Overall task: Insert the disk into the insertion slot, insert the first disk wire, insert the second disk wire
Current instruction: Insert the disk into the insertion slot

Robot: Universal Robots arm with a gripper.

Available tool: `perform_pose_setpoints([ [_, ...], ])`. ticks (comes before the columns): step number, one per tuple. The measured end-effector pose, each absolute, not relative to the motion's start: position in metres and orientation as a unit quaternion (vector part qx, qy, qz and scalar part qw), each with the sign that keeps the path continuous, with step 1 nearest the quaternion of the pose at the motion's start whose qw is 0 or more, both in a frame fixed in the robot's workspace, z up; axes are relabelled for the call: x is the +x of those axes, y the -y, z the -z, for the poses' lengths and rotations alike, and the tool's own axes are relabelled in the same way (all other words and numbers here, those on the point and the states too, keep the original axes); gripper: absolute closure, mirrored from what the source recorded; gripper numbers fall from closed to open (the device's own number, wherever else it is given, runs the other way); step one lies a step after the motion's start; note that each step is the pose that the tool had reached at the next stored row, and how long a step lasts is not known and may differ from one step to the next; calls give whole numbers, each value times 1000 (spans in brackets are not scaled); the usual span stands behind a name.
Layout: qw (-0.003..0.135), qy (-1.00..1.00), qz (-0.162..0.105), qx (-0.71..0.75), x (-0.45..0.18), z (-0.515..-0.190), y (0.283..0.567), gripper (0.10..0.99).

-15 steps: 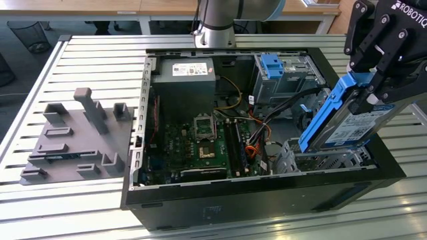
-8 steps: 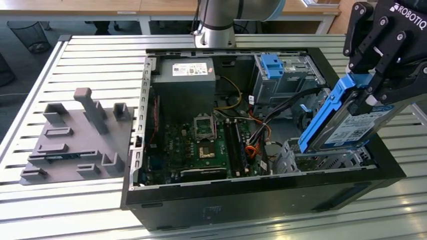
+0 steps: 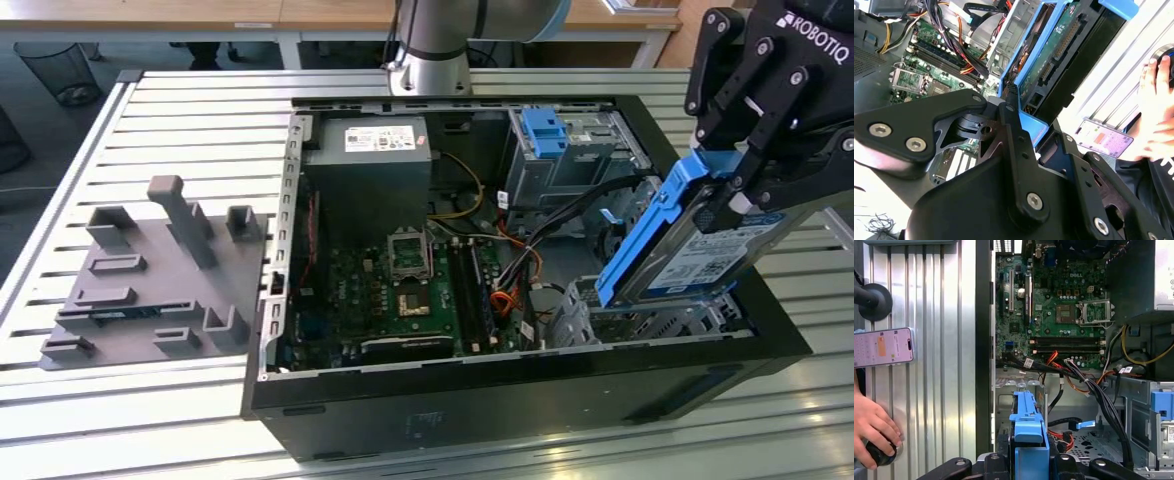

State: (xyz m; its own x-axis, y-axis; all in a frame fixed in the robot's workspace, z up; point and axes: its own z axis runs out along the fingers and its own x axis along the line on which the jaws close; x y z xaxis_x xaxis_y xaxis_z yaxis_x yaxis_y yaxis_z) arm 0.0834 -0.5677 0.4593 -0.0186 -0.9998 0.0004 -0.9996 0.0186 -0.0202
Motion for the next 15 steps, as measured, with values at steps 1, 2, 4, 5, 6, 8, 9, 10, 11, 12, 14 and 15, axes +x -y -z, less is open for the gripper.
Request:
perform_pose_setpoints([
  [1, 7, -714, 7, -700, 83, -459, 568, 722],
  [2, 7, -714, 7, -700, 83, -458, 568, 722],
  [4, 7, -714, 7, -700, 83, -457, 567, 722],
  [5, 7, -714, 7, -700, 83, -457, 567, 722],
  [6, 7, -714, 7, -700, 83, -457, 566, 722],
  [8, 7, -714, 7, -700, 83, -456, 565, 722],
  [9, 7, -714, 7, -700, 83, -456, 564, 722],
  [10, 7, -714, 7, -700, 83, -455, 564, 722],
  [11, 7, -714, 7, -700, 83, -455, 563, 722],
  [12, 7, -714, 7, -700, 83, -454, 563, 722],
  [14, 7, -715, 7, -699, 83, -453, 562, 722],
  [15, 7, -715, 7, -699, 83, -452, 561, 722],
])
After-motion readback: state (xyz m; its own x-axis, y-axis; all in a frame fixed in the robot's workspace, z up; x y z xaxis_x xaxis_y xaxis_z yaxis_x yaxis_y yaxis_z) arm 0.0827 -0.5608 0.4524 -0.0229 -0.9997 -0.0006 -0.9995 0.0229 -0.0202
